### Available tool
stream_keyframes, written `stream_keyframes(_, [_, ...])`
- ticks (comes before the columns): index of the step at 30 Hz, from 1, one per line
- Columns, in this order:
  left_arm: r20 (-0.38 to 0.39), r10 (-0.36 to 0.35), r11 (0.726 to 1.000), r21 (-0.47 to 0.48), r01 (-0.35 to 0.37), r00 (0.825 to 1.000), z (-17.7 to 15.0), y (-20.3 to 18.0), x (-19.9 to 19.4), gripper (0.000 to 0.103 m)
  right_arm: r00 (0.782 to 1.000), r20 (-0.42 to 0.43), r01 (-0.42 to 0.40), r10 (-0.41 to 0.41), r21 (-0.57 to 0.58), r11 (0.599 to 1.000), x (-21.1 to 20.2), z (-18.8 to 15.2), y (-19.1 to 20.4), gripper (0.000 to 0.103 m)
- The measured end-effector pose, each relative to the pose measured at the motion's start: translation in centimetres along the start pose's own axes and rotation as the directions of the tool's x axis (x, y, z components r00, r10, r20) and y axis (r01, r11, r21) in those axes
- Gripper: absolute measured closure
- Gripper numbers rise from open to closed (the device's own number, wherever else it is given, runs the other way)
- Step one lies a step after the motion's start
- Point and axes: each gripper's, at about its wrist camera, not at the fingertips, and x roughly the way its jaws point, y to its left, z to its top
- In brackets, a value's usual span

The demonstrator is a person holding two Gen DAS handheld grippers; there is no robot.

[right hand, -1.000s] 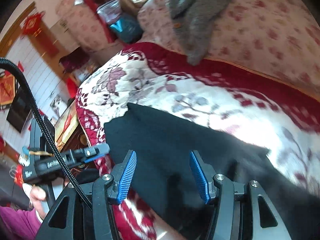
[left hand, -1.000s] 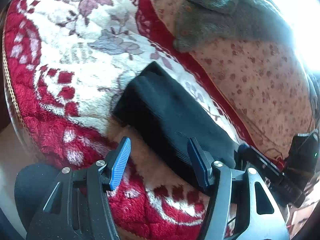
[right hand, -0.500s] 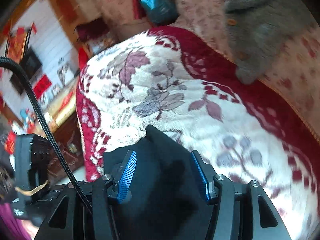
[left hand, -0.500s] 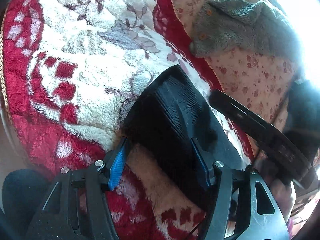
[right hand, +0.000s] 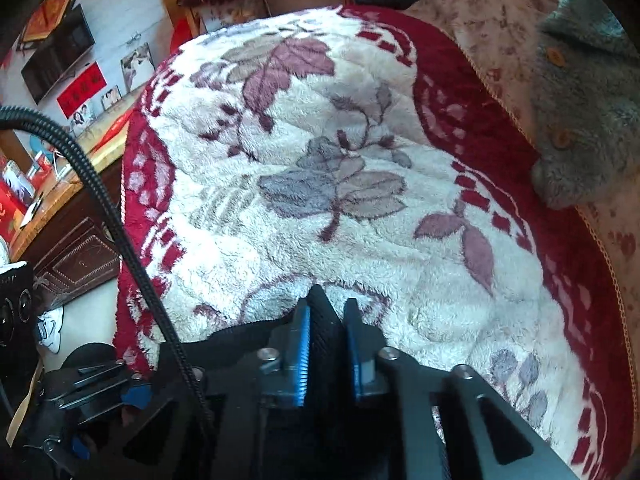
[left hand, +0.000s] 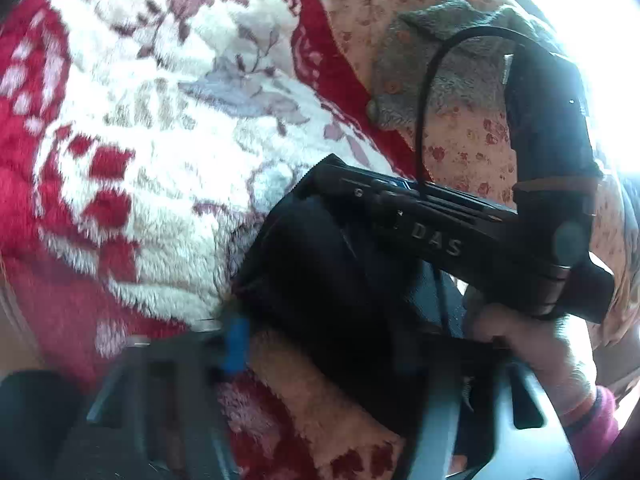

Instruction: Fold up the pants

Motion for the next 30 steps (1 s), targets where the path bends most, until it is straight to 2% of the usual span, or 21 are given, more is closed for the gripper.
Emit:
stream_keyframes(1, [-0.013,-0.030,1.000,0.000,0.030,0.999,0.1,-0.1,0.1,0.075,1.000,0.020,-0.014,0.013,0.018,1.000,-0.5,-0.1,-0.3,0.093])
stream_keyframes(3, [-0.003,-0.039,0.999,0.009,0.039,0.999,0.2,-0.3,-0.2,0.081,0.997,0.064,-0.046,0.042,0.066,0.997,-1.9,-0.3,-0.8,0.094])
stream_keyframes(8, [0.059,-0.086,0.993,0.085,0.081,0.995,0.2,-2.8,-3.1,0.084,0.975,0.204,-0.123,0.091,0.154,0.980,-7.4,-1.0,-1.7,0.094])
stream_keyframes(11, [0.078,-0.128,0.984,0.137,0.116,0.989,0.1,-5.2,-4.9,0.085,0.955,0.281,-0.144,0.090,0.178,0.973,-11.0,-1.8,-1.9,0.094])
stream_keyframes(15, [0.083,-0.184,0.962,0.218,0.162,0.979,-0.4,-8.7,-6.7,0.085,0.917,0.392,-0.186,0.080,0.239,0.953,-16.0,-4.1,-3.1,0.094])
stream_keyframes(17, [0.080,-0.209,0.946,0.269,0.181,0.975,-1.0,-10.9,-7.4,0.085,0.891,0.447,-0.216,0.074,0.276,0.937,-18.7,-5.8,-3.9,0.094])
stream_keyframes(22, [0.039,-0.263,0.899,0.372,0.230,0.964,-3.1,-16.0,-8.1,0.085,0.844,0.536,-0.242,0.020,0.346,0.906,-24.6,-10.6,-6.0,0.094])
stream_keyframes(30, [-0.080,-0.292,0.806,0.516,0.290,0.953,-8.7,-24.7,-6.7,0.085,0.791,0.602,-0.236,-0.108,0.464,0.854,-31.4,-20.0,-8.8,0.094])
